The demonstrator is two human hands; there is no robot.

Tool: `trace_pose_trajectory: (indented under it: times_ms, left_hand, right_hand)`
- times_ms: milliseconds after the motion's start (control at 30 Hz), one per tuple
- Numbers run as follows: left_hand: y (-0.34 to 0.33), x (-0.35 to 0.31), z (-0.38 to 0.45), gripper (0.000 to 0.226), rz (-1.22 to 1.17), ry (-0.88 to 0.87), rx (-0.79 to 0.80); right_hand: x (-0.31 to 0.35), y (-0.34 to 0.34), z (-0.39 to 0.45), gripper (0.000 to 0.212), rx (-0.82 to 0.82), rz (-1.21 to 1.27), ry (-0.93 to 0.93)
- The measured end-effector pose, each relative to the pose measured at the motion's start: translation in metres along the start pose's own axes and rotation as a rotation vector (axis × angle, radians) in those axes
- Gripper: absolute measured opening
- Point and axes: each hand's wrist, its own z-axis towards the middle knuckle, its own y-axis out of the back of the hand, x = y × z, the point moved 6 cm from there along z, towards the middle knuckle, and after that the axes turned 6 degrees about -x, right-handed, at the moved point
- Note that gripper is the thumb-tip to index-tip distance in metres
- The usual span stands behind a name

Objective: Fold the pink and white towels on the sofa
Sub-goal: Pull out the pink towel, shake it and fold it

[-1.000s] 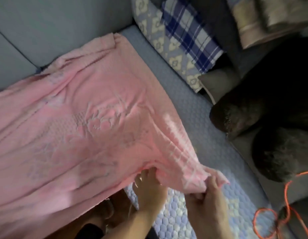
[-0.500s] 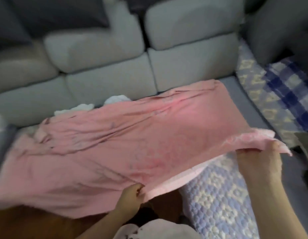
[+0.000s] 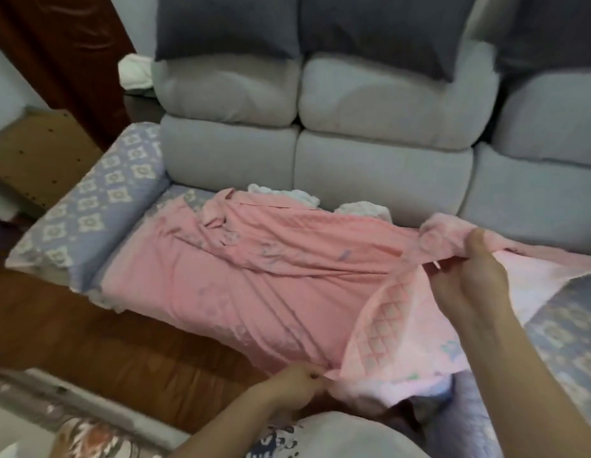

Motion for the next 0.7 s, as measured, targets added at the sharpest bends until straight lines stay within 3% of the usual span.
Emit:
trace_pose_trajectory:
  times_ms: [67,133,267,433,533,633,700]
  left_hand:
    - [0.046,0.013,-0.001,0.023,-0.005,-0.030,0.077]
    - [0.096,0.027,-0.003,0.023,-0.136,0.007,0.049]
    - [0.200,0.087,0.003,0.019,-0.458,0.195,-0.279]
    - [0.297,0.178,-0.003,0.015,-0.728,0.418,-0.582]
    - [0.322,0.233,-0.023,0.010,-0.920,0.543,-0.774]
    - [0.338,0.278,-0.032,0.008,-1.040,0.631,-0.776]
    - [0.364,0.301,-0.032,0.009,-0.947,0.685,-0.741]
  right_hand:
    - [-0.043,-0.053,-0.005,0.037,0.038,-0.009,-0.024]
    - [-0.079,-0.097,-0.011,0.032,0.071,-0.017,-0.047]
    - [-0.142,-0.156,-0.018,0.048,0.099,-0.068,-0.130]
    - [-0.217,-0.225,-0.006,0.040,0.117,-0.188,-0.203]
    - [-0.264,-0.267,-0.002,0.041,0.155,-0.285,-0.232]
    - [-0.312,-0.285,-0.004,0.027,0.158,-0.435,-0.235]
    - [-0.346,-0.279,-0.007,0.021,0.117,-0.587,-0.229]
